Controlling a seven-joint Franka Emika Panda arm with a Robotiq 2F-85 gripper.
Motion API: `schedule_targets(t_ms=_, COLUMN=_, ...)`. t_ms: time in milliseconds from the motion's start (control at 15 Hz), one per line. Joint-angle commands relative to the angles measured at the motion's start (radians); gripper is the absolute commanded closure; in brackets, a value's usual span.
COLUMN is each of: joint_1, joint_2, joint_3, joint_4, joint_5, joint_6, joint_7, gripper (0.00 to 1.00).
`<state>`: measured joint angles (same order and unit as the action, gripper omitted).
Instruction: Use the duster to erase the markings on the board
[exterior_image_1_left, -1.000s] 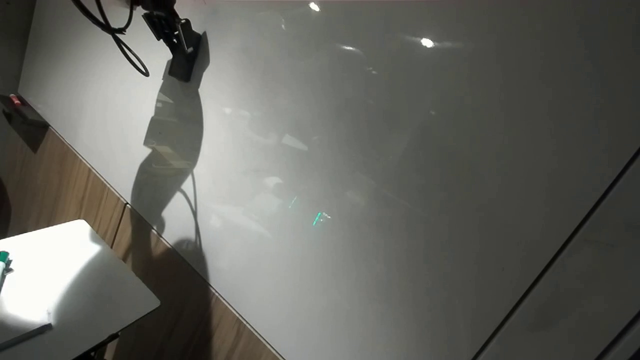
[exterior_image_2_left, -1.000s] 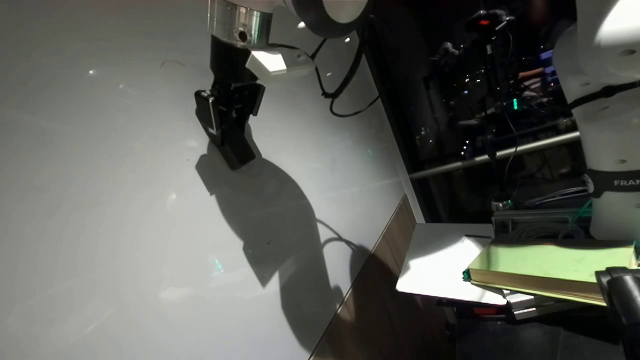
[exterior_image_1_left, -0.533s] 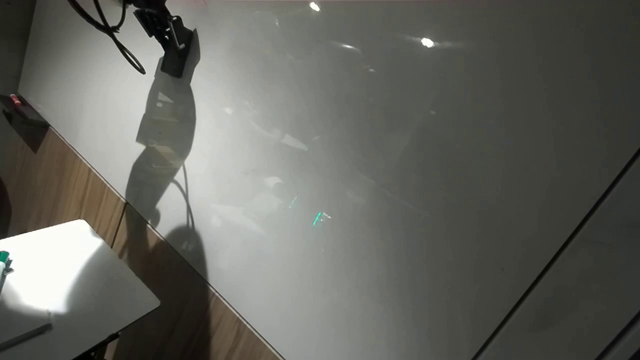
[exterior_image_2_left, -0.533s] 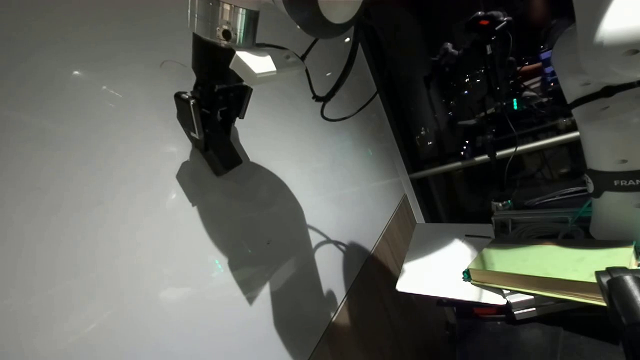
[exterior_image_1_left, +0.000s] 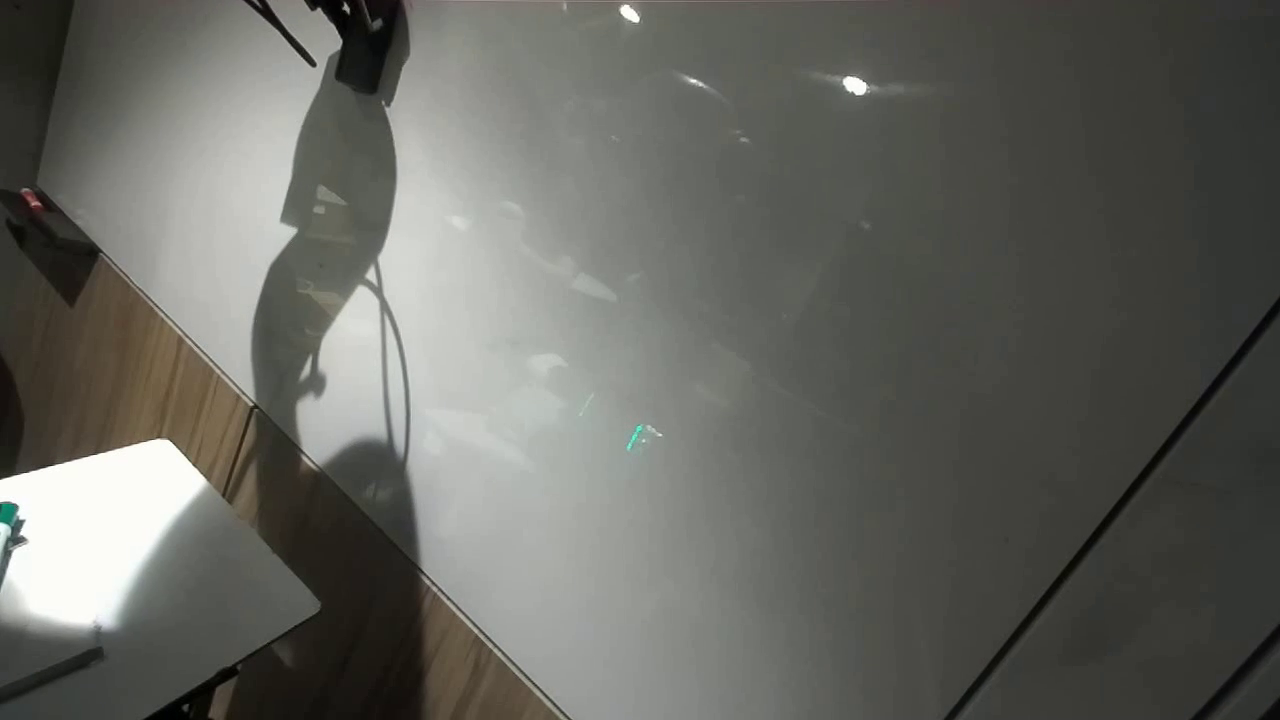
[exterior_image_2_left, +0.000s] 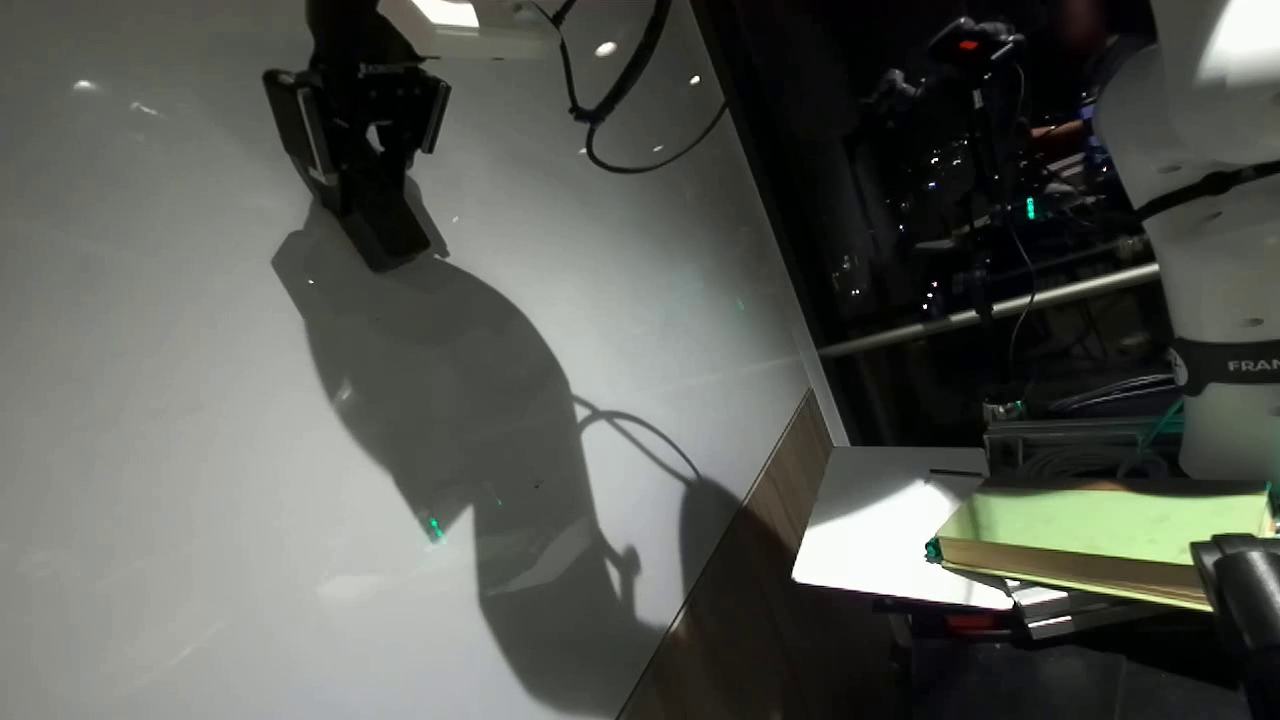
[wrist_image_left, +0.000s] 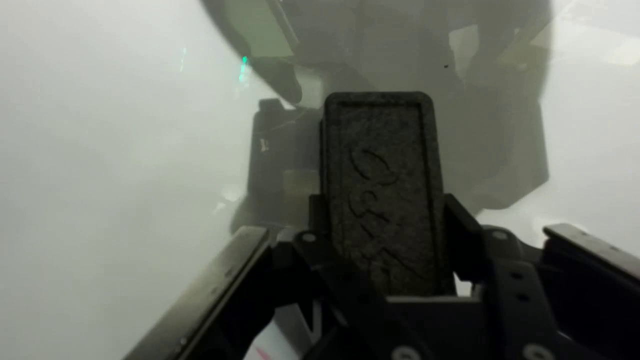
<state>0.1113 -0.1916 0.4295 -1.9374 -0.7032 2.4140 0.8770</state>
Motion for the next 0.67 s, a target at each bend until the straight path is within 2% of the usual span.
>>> schedule_targets(t_ms=0, joint_1=-0.006, joint_2=0.051, joint_3=-0.068, joint_4=0.108, joint_5=-0.027, joint_6=0.025, joint_7=-0.084, gripper=0.69)
schedule_targets(t_ms=600, joint_1=-0.037, joint_2=-0.039, joint_3=-0.163, joint_4=-0.002, joint_5=0.065, joint_6=0.064, joint_7=-0.151, gripper=0.69)
